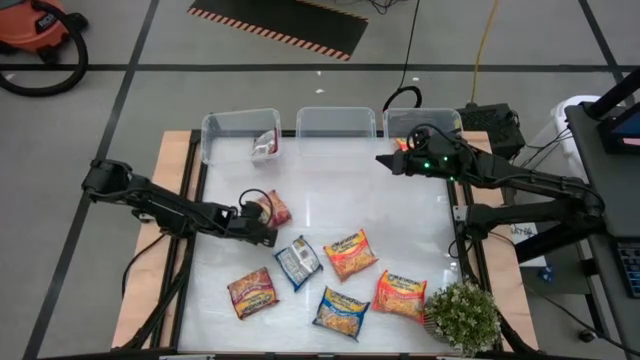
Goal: Sort Maruchan noodles
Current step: Put the top red noodle pack into the left transparent bin
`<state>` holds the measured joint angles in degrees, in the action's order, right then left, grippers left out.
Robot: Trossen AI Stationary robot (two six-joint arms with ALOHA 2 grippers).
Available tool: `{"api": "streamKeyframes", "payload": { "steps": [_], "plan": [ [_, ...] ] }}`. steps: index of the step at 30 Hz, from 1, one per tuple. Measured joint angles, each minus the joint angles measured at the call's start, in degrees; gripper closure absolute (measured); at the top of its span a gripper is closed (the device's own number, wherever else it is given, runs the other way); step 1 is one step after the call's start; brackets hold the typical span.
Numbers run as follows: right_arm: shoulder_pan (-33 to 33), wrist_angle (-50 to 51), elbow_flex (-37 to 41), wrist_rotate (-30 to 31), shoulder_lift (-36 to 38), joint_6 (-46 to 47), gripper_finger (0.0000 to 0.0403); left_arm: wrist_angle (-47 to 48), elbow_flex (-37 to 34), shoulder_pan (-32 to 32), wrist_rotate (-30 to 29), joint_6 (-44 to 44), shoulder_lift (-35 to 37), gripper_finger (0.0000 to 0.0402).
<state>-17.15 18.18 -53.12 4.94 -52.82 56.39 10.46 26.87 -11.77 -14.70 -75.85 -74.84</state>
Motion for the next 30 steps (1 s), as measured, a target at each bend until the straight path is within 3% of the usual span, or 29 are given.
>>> {"api": "streamKeyframes", "payload": {
  "steps": [6,10,17,25,30],
  "plan": [
    [0.1,0.1,0.0,-3.6,0.0,2.2,0.0255,2.9,2.3,0.0,3.6,7.4,3.7,0.0397],
    [0.9,0.0,0.0,-3.2,0.0,3.0,0.0255,12.1,7.9,0.0,6.6,15.3,6.3,0.0398],
    [4.1,-1.9,0.0,2.9,-0.2,4.4,0.0255,36.2,24.2,0.2,7.3,35.6,7.1,0.0398],
    [10.3,-9.9,0.0,10.1,-2.7,4.1,0.0255,50.8,37.8,2.0,5.6,53.9,7.1,0.0399],
    [15.3,-16.7,0.0,14.6,-6.1,3.8,0.0255,55.4,44.3,6.5,2.5,60.0,7.1,0.0399]
  ]
}}
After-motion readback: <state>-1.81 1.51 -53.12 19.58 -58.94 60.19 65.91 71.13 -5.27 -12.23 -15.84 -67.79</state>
